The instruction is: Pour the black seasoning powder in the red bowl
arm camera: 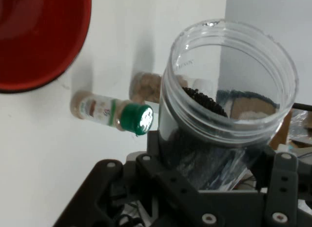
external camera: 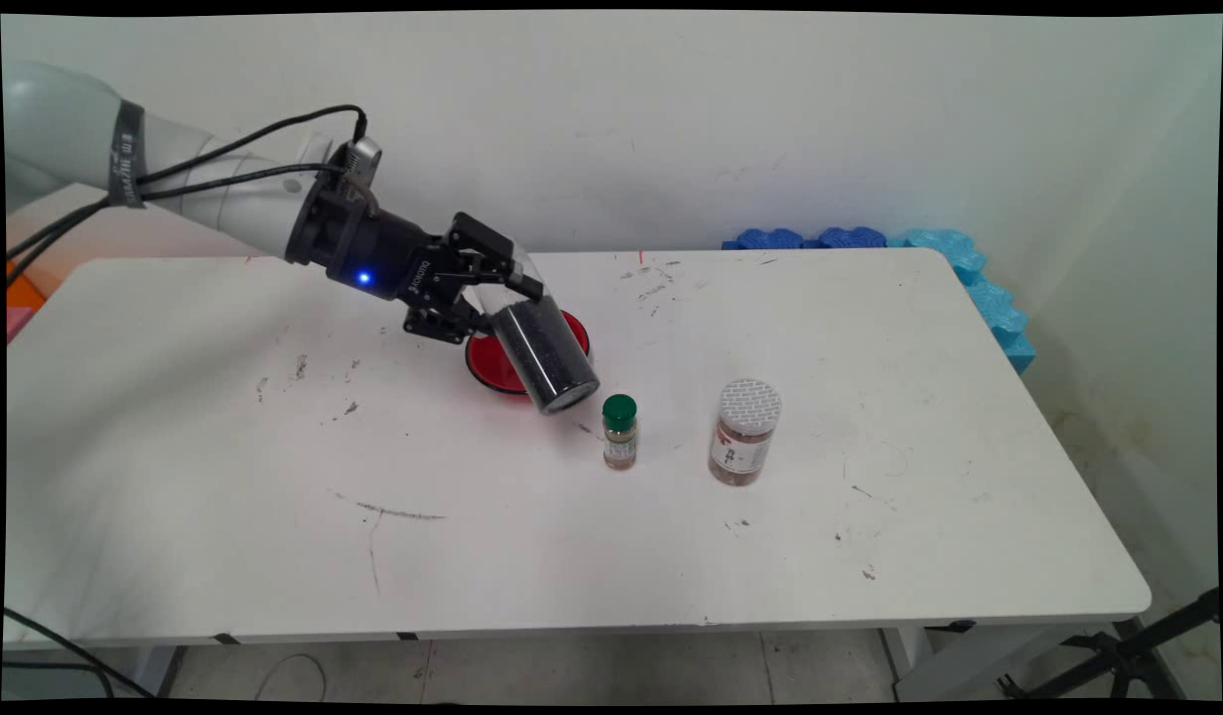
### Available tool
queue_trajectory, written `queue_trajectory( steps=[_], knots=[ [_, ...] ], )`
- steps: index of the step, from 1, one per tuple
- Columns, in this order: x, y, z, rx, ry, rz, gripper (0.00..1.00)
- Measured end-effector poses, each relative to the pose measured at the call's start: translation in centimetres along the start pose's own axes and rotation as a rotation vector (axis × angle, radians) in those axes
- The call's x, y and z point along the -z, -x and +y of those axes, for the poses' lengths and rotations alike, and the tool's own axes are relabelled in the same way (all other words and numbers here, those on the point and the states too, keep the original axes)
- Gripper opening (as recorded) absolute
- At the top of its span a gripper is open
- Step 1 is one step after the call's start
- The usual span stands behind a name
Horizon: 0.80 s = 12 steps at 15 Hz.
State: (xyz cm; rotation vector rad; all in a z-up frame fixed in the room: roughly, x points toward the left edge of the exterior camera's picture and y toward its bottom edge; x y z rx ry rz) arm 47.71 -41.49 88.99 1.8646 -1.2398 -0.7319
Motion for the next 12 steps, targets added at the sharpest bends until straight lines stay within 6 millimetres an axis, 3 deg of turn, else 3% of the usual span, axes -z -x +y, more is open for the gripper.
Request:
queue_trajectory(
  steps=[12],
  knots=[
    [-1.3,0.6,-0.2,0.267,0.062,-0.072,0.0]
  ],
)
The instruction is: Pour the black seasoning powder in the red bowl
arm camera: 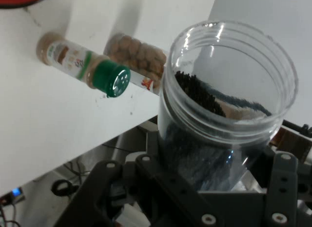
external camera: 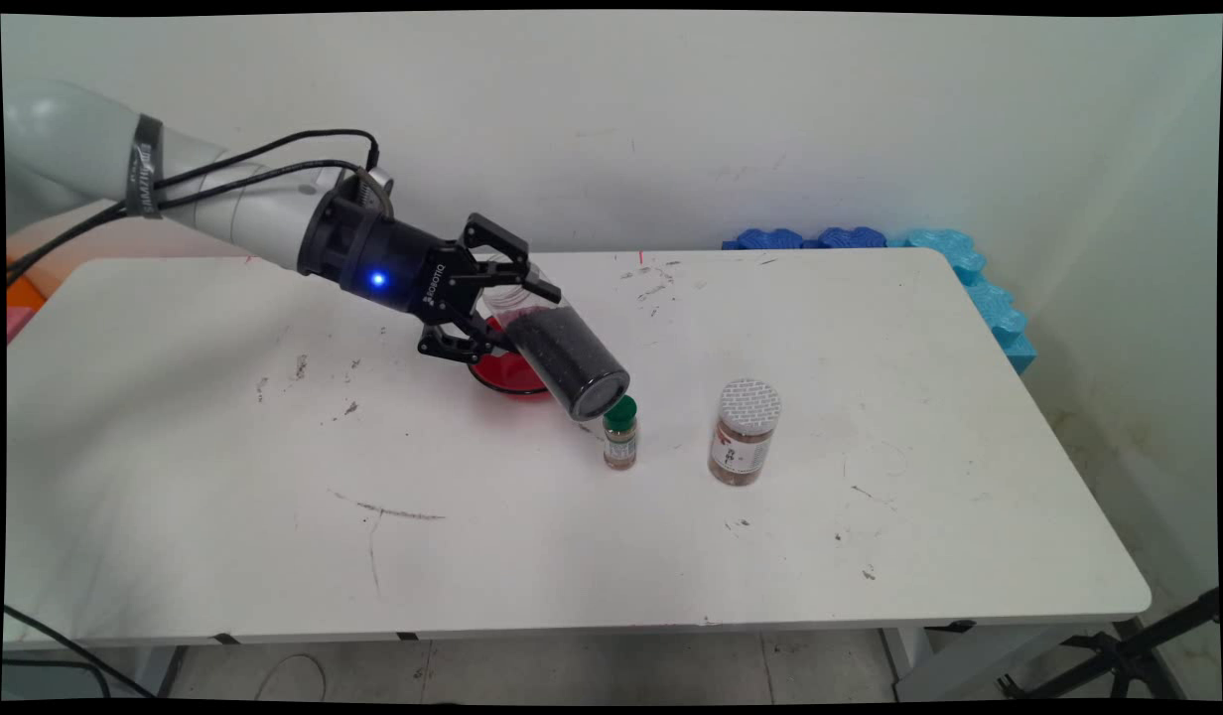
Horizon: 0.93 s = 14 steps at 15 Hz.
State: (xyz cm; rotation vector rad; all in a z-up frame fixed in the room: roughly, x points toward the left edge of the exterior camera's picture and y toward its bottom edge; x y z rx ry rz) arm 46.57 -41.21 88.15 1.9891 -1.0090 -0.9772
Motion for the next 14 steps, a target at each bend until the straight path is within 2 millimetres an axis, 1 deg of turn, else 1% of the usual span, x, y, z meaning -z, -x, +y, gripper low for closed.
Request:
queue_trajectory(
  steps=[8,14],
  knots=[
    [-0.3,-1.2,-0.2,0.164,0.049,-0.011,0.0],
    [-0.5,-2.6,-0.3,0.252,0.081,-0.007,0.0]
  ],
)
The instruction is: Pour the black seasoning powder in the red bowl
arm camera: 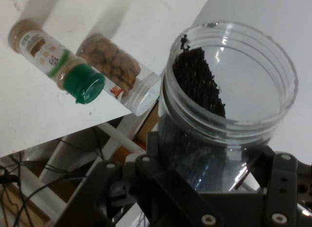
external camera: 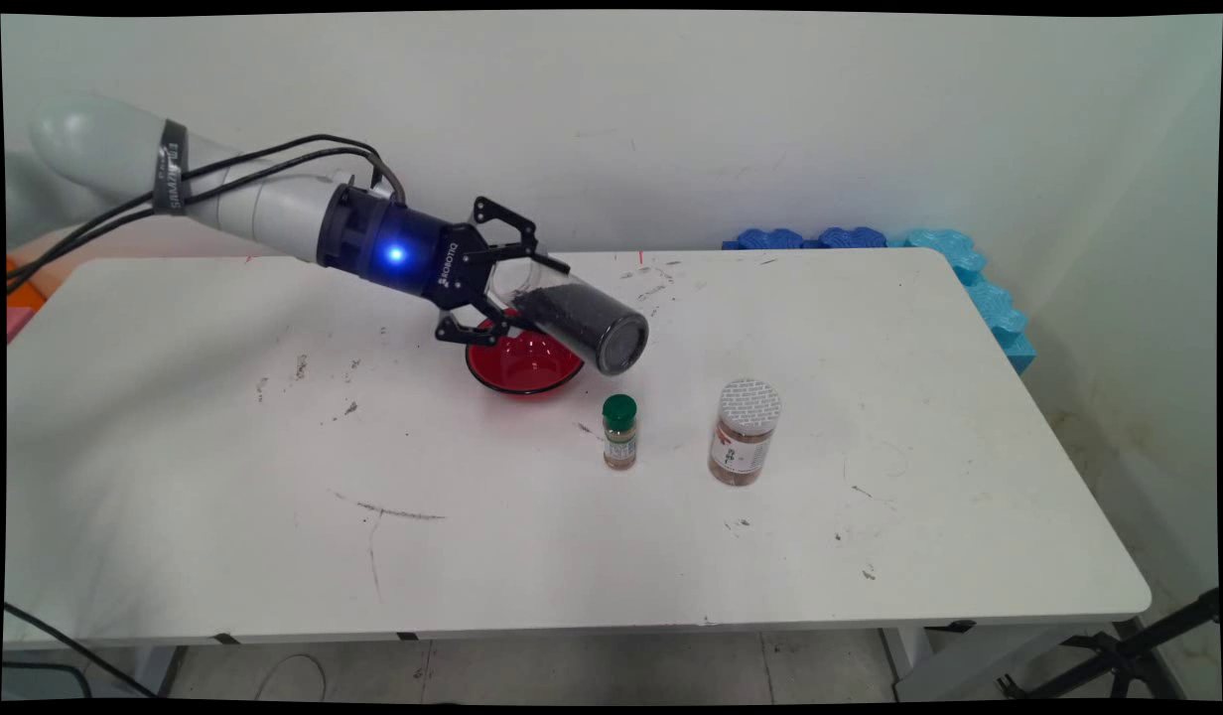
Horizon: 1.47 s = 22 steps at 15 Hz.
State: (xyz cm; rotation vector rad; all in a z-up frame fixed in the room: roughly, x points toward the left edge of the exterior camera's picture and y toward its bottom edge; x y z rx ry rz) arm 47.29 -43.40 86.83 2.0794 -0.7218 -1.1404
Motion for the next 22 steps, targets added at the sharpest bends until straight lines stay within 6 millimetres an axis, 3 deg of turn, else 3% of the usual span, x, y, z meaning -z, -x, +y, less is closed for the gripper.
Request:
queue_trajectory(
  steps=[22],
  knots=[
    [-1.4,-2.4,0.2,0.204,0.079,-0.009,0.0]
  ],
)
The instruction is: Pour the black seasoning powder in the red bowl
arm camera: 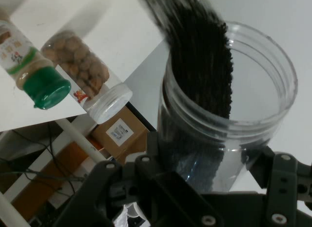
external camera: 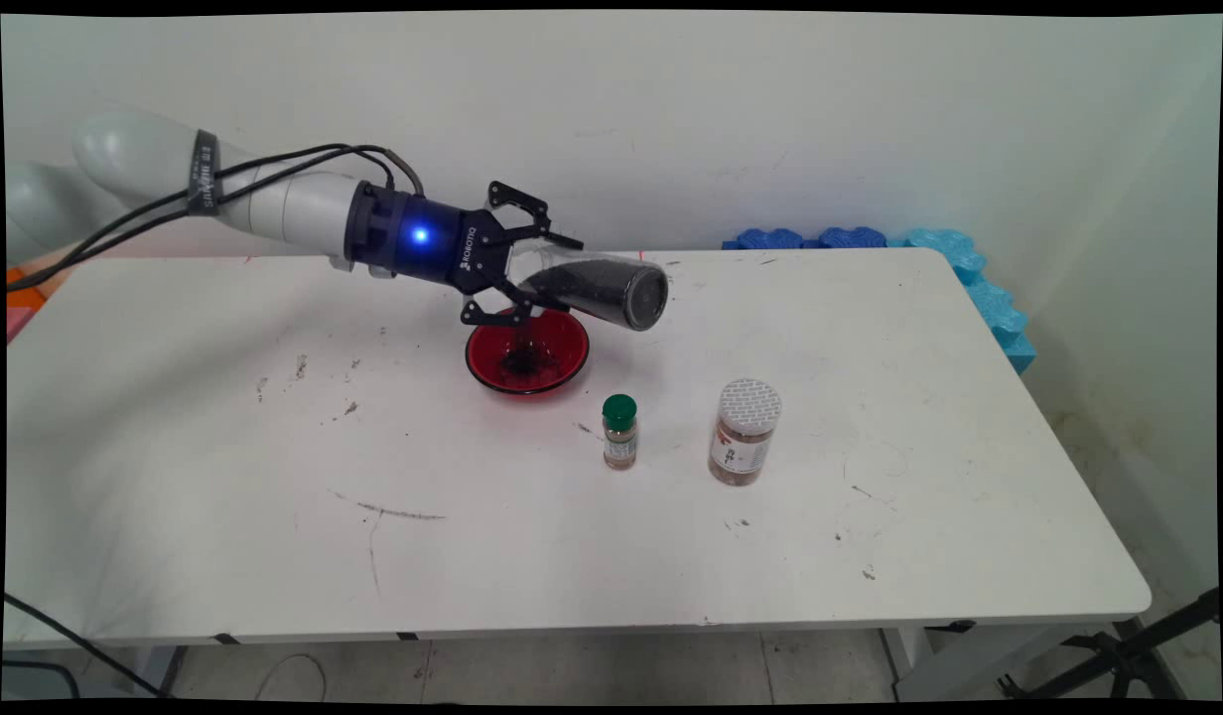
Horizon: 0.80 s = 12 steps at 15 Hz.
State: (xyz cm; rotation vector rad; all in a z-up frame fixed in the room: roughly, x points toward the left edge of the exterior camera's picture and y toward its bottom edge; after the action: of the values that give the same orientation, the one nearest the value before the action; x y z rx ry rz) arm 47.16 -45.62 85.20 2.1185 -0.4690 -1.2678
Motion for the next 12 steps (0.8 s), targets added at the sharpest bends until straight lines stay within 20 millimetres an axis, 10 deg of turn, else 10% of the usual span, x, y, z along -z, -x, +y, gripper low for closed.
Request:
queue_trajectory(
  steps=[12],
  knots=[
    [-0.17,-0.43,-0.26,0.026,0.011,-0.008,0.0]
  ],
)
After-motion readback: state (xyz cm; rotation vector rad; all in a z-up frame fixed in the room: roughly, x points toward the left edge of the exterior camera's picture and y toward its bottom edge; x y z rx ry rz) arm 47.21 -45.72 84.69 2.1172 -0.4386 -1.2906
